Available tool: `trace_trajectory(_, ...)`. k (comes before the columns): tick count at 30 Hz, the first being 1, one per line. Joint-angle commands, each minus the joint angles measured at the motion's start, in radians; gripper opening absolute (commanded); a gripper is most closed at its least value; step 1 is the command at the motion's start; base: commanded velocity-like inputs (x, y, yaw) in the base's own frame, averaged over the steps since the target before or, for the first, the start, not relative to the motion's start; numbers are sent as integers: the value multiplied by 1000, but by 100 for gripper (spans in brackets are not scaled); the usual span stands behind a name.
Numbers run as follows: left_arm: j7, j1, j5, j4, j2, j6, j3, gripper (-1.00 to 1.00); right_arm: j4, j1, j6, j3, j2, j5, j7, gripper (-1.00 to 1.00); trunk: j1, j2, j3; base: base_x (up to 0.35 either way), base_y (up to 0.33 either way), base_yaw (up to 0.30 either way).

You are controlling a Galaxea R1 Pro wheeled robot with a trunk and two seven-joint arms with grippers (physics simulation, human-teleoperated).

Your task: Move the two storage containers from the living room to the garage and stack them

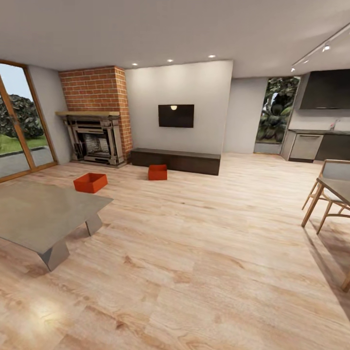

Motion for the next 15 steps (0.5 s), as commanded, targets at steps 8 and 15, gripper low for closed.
trace_trajectory(8,1,0,2,-1,0,0,4,100,4,-1,-4,8,7,-5,-9,100,1,0,-1,326,0,1)
trace_trajectory(15,1,0,2,-1,0,0,4,100,4,-1,-4,8,20,-6,-14,100,1,0,-1,326,0,163)
